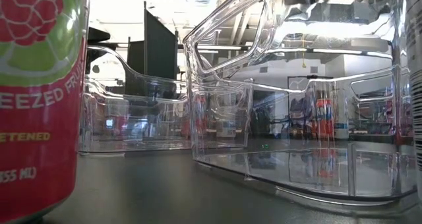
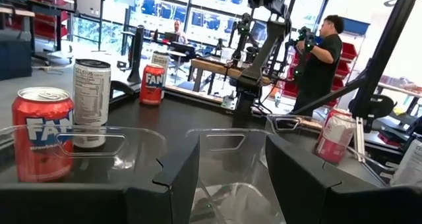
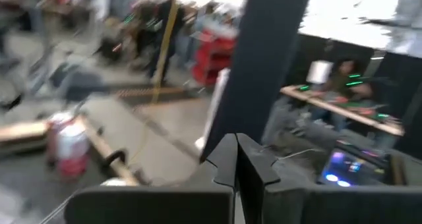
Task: Sort soda cans
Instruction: Put the top middle white soda can in the center transparent bin
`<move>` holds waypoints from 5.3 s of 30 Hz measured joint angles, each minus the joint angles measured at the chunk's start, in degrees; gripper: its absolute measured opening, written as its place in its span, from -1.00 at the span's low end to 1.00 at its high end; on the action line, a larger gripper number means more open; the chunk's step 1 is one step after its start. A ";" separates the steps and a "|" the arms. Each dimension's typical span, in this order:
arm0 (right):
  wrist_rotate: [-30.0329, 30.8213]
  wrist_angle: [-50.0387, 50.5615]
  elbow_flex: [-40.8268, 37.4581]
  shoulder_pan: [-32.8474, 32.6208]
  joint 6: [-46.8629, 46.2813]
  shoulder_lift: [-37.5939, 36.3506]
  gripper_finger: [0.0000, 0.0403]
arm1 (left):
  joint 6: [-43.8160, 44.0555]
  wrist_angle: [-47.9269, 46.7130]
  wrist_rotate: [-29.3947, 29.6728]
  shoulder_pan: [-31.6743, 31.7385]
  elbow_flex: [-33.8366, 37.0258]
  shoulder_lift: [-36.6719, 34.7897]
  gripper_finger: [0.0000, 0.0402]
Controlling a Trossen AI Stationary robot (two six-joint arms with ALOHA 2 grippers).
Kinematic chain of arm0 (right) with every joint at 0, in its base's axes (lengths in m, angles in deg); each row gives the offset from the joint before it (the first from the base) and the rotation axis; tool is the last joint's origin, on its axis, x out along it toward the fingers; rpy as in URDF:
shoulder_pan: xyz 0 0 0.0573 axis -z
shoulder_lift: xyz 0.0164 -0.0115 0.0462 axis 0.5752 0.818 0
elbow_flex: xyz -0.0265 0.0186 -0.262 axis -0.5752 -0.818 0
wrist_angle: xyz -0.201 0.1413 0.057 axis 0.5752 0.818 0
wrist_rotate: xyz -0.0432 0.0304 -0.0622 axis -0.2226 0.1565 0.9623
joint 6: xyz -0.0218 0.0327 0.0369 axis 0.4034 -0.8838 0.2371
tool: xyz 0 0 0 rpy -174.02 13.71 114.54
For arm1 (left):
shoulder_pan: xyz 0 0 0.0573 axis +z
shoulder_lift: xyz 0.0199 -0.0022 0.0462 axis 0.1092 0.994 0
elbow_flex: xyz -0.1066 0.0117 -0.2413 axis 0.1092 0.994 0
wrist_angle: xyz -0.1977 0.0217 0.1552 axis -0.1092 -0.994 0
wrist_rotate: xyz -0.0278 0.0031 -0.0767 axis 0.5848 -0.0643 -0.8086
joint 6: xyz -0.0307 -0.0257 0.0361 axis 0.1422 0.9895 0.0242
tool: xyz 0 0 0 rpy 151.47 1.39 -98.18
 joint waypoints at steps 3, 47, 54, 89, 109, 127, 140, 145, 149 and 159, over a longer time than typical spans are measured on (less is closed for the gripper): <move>-4.78 5.28 6.39 1.15 -0.72 6.96 -0.87 | -0.49 -0.02 0.11 0.00 0.00 0.00 -0.16; -30.30 44.86 48.67 12.26 1.13 56.52 0.87 | -3.18 -2.12 0.88 0.02 0.00 0.00 -0.16; -30.72 43.41 48.62 12.11 1.44 58.41 0.87 | -3.54 -2.12 0.87 0.00 0.00 0.00 -0.16; -30.19 42.59 48.12 12.59 1.10 61.18 0.82 | -4.33 -2.10 0.88 0.01 0.00 0.00 -0.16; -29.65 41.92 48.12 12.20 1.65 63.40 0.81 | -4.29 -2.10 0.88 0.02 0.00 -0.02 -0.16; -28.97 40.41 48.58 11.93 1.97 63.96 0.65 | -4.47 -2.10 0.88 0.01 0.00 -0.02 -0.16; -28.97 40.41 48.60 11.39 1.99 63.96 0.38 | -4.44 -2.10 0.88 0.01 0.00 -0.02 -0.16; -28.46 40.55 48.64 10.91 2.16 63.90 0.33 | -4.44 -2.10 0.88 0.01 0.00 -0.02 -0.16; -28.42 41.20 48.64 10.36 2.14 63.58 0.32 | -4.42 -2.10 0.88 0.02 0.00 -0.02 -0.16; -26.25 42.63 48.76 9.02 2.39 61.22 0.32 | -4.42 -2.12 0.88 0.00 0.00 0.00 -0.16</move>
